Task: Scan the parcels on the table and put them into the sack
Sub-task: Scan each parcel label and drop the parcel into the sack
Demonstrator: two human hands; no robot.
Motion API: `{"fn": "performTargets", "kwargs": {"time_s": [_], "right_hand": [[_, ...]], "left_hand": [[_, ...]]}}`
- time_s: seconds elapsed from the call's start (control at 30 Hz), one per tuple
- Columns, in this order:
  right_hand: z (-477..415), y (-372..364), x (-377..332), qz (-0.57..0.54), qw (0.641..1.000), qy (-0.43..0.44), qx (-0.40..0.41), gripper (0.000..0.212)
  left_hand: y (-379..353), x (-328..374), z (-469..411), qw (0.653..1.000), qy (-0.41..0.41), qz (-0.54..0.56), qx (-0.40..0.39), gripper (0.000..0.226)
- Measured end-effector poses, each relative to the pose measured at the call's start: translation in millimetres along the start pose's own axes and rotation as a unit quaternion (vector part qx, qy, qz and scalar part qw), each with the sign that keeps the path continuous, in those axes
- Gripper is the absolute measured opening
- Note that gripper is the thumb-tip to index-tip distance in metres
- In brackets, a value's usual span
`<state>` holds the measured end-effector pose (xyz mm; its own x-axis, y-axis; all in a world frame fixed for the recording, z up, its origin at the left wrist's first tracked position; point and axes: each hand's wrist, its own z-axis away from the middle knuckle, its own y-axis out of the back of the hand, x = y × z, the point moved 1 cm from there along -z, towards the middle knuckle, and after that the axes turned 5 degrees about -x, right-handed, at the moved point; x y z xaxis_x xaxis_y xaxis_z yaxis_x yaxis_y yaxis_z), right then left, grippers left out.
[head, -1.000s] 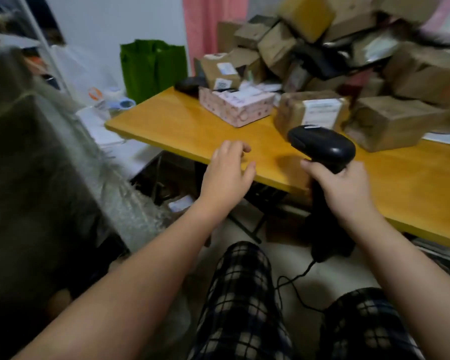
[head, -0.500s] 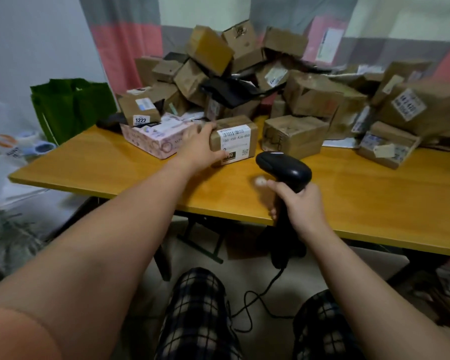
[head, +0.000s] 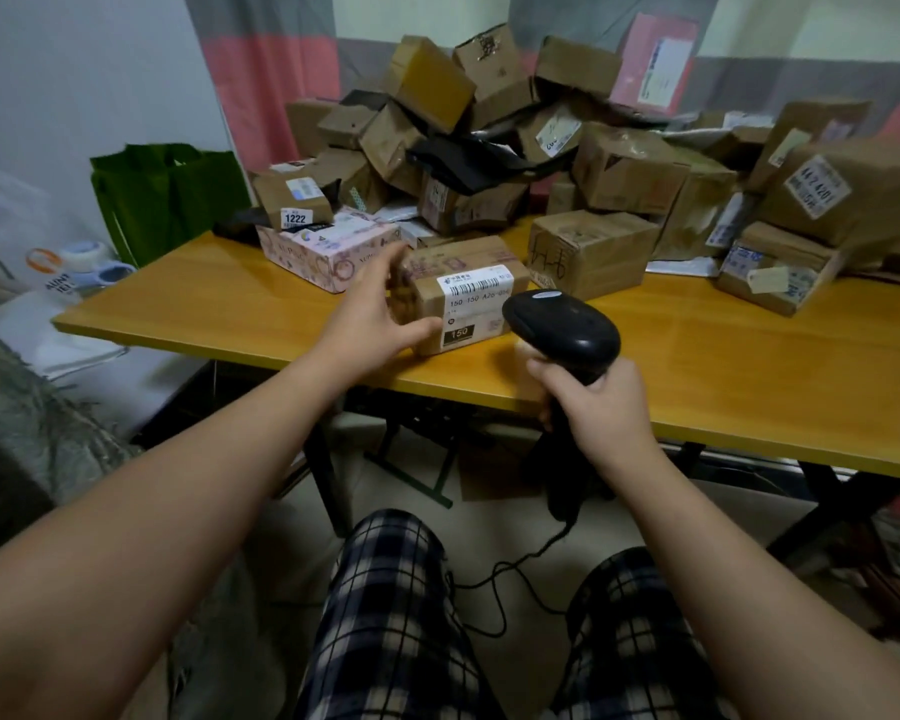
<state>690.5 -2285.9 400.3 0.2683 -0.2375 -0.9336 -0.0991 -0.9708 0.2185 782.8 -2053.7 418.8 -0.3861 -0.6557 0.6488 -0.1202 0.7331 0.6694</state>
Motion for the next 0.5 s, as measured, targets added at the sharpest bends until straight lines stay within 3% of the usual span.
{"fn": "performTargets", "kwargs": {"time_s": [0.17, 0.5], "right_hand": [[24.2, -0.9, -17.6, 0.075, 0.997, 0.034, -0.013, 0.024], [29.4, 4.4, -26.6, 0.078, 0.996, 0.027, -0.02, 0.023]], "left_hand": [[6.5, 6.3, 7.8, 1.0, 0.015, -0.022, 0.013, 0.097], [6.5, 14.5, 8.5, 0.999, 0.029, -0.02, 0.021, 0.098]]}}
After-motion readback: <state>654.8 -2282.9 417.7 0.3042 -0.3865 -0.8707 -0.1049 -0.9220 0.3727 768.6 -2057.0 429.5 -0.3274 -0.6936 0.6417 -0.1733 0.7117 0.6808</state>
